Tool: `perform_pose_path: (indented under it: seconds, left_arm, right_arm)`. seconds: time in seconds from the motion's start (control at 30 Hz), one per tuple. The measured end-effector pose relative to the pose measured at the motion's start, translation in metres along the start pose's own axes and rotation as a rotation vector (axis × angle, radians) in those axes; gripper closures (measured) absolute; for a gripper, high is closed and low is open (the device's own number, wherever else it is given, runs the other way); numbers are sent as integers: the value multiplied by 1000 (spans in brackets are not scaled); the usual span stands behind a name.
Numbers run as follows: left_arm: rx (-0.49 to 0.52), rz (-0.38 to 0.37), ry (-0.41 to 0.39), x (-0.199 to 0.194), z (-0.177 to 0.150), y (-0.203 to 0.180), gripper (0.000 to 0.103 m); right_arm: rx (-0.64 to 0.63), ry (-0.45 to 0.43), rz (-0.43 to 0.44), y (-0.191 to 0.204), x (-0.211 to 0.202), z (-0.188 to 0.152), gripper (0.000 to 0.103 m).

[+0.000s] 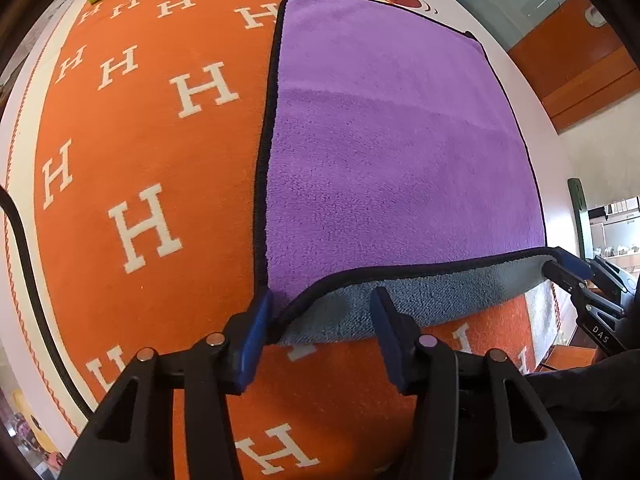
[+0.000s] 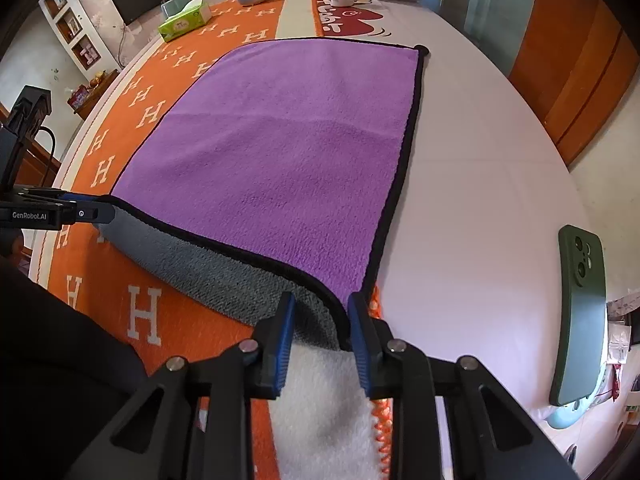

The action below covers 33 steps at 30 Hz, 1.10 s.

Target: Fold towel

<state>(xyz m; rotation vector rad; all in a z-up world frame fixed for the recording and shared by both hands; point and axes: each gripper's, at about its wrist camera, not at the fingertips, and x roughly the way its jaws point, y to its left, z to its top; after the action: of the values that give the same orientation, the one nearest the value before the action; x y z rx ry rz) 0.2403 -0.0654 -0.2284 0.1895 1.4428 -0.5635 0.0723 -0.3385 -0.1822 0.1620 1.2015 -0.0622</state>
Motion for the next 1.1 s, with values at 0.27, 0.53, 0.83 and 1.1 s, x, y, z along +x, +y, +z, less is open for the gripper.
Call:
perform_pose_path:
  seconds: [0.27,0.53,0.83,1.1]
  left_arm:
    - [1,20,2,-11,-2,-2,73]
    - [-19,52,6,-10,-5,-1,93]
    - [-27,50,-6,-9,-6,-10,97]
    - [-30,57,-20,-17,-11,-10,97]
  right_arm:
    - [-4,-8,-6,2,-3,-4,84]
    - [-2,6,-6,1,-2,-4,97]
    - [-8,3,-2,2,-1,-3,100]
    - [-14,-13,-5,2,-3,-4,100]
